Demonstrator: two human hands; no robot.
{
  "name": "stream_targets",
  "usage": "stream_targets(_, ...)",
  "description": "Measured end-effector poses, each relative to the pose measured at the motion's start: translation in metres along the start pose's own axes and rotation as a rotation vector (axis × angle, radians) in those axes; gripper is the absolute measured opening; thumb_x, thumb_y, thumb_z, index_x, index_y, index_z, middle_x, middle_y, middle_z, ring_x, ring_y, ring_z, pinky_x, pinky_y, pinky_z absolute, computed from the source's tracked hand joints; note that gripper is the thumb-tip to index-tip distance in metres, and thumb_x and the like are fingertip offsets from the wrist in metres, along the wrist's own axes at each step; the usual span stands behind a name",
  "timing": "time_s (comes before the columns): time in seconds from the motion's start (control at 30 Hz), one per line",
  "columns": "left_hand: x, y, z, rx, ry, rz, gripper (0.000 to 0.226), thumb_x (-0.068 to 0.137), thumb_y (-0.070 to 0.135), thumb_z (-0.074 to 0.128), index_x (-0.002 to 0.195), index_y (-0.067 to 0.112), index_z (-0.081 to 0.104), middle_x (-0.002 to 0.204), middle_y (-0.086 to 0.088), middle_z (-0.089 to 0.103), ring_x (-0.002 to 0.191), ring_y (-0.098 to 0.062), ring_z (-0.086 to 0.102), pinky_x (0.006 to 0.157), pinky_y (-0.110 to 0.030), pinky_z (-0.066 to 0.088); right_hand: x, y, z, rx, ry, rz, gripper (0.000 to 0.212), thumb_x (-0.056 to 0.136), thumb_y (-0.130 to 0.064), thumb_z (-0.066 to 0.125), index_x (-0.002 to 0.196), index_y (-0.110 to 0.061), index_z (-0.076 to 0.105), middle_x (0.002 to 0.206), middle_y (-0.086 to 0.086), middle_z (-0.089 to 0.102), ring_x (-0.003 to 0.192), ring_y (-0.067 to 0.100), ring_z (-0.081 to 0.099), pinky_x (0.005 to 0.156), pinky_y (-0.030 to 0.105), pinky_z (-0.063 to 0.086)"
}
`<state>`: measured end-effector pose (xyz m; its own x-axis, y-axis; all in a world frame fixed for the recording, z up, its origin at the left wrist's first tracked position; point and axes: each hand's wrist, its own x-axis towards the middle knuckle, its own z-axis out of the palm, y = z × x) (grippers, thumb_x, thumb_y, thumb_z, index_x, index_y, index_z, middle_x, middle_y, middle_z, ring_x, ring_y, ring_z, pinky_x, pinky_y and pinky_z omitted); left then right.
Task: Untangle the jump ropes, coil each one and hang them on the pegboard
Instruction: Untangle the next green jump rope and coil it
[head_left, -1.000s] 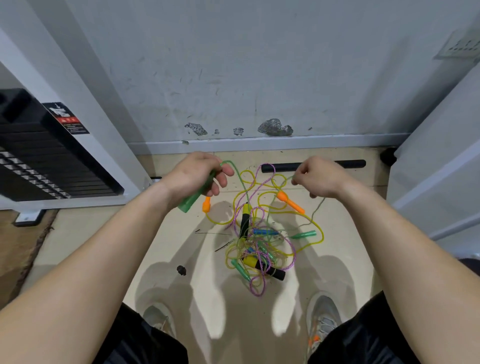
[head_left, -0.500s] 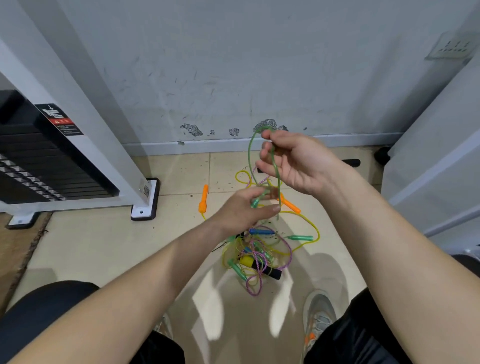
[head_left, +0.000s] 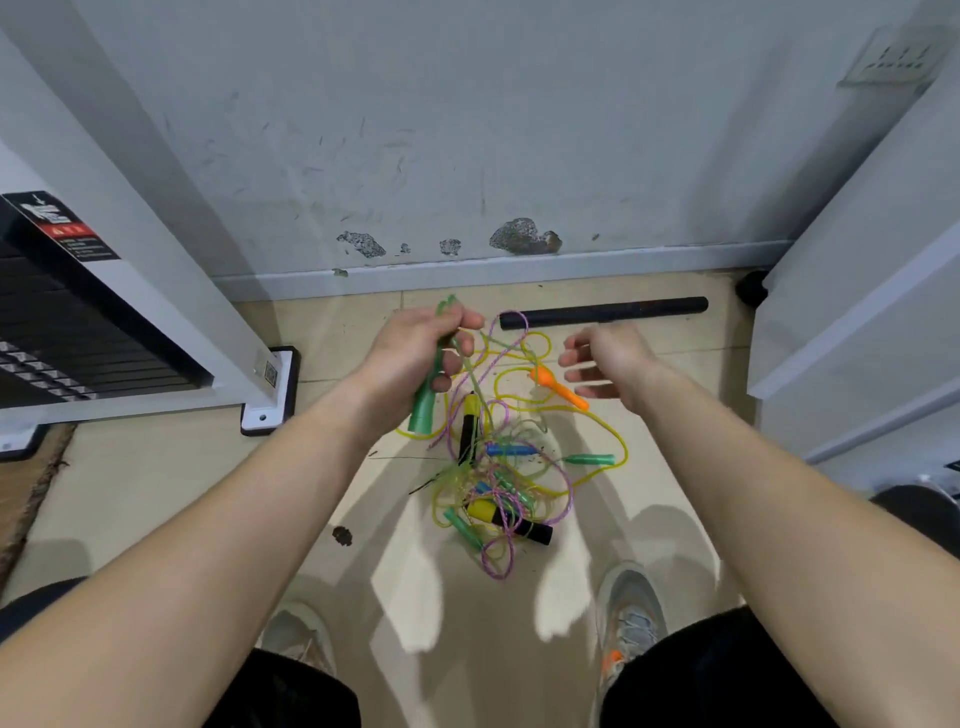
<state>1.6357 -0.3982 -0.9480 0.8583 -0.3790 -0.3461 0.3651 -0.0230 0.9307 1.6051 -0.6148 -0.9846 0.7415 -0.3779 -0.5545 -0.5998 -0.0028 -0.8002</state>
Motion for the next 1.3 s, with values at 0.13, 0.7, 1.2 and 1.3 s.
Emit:
stream_targets(0.13,0.04,-0.051,-0.009,0.299,0.104,-0.057,0.026,0.102,0.021,0.046,0.091,0.01,0.066,0.063,0.003,0.062,0.046,-0.012,0.043,0.042,-0.021,0.03,0.056,0.08,-0.001,-0.3,0.023,0.078,0.021,0.098,-0.013,0.042,0.1,-0.012,0.063,0.091,0.01,0.067,0.072,0.027,0.06,0.067,0.033,0.048)
stream_targets(0.7,0.163,-0.239,-0.061,0.676,0.348,-0.399,0.036,0.1,0.036,0.042,0.077,0.01,0.054,0.075,-0.008,0.065,0.063,-0.028,0.053,0.055,-0.03,0.037,0.203,0.266,0.015,-1.374,-0.077,-0.063,0.017,0.092,-0.022,0.05,0.108,-0.024,0.055,0.124,0.005,0.057,0.118,0.03,0.052,0.095,0.04,0.045)
stream_targets(1.2,0.012,-0.078,-0.021,0.153,-0.024,-0.484,0.025,0.097,0.013,0.048,0.107,0.002,0.068,0.09,-0.012,0.074,0.081,-0.027,0.071,0.083,-0.04,0.058,-0.01,0.078,0.054,0.121,-0.535,0.102,0.007,0.094,-0.01,0.066,0.1,-0.009,0.064,0.088,0.009,0.073,0.075,0.026,0.071,0.063,0.032,0.058)
stream_targets(1.3,-0.022,-0.05,-0.017,0.062,-0.048,-0.407,0.028,0.098,0.014,0.046,0.094,0.008,0.072,0.083,-0.01,0.067,0.082,-0.027,0.067,0.096,-0.05,0.054,-0.049,0.047,0.06,0.128,-0.565,-0.01,0.007,0.093,-0.01,0.068,0.098,-0.012,0.062,0.095,0.012,0.074,0.08,0.028,0.074,0.071,0.033,0.061)
